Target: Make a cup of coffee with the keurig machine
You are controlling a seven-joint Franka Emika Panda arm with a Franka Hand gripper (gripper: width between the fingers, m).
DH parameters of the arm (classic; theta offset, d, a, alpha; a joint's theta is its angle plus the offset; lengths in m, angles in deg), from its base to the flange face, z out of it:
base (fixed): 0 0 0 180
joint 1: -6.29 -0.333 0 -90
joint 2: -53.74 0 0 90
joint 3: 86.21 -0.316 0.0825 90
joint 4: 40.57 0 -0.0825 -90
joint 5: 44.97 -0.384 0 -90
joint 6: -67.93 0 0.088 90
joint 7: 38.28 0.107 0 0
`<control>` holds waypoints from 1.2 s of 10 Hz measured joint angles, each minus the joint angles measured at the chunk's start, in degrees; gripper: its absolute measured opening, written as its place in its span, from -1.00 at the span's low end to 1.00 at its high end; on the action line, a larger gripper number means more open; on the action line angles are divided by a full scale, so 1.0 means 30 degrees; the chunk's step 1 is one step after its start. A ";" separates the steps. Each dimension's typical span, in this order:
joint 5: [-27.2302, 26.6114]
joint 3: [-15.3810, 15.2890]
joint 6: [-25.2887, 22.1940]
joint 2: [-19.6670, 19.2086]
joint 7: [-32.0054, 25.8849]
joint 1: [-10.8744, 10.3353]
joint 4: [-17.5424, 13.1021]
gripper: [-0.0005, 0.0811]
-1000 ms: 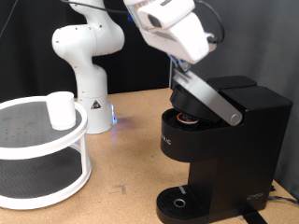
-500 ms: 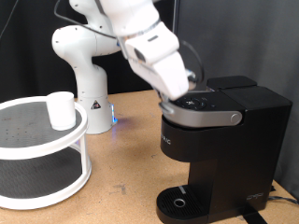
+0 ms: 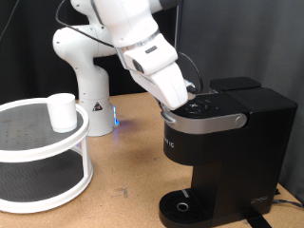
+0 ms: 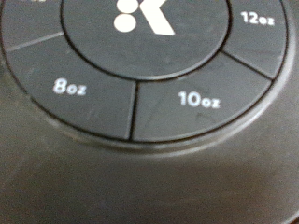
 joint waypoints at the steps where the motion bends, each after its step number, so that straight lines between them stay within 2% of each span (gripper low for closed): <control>1: -0.1163 0.0155 0.0094 0.0006 -0.0736 0.0009 0.0088 -0.99; 3: -0.4145 0.0253 0.0193 0.0051 -0.2370 -0.0001 0.0142 -0.99; 5: -0.5641 0.0258 -0.0093 0.0302 -0.2605 -0.0002 0.0009 -0.99; 6: -0.6270 0.0272 -0.0492 0.0471 -0.2605 -0.0002 -0.0188 -0.99; 8: -0.6779 0.0535 -0.2570 0.0580 -0.2407 0.0012 -0.1051 -0.99; 10: -0.6781 0.0449 -0.1563 0.0644 -0.2396 0.0008 -0.0661 -0.99; 12: -0.7372 0.0453 -0.0134 0.1388 -0.1882 0.0026 0.0675 -0.99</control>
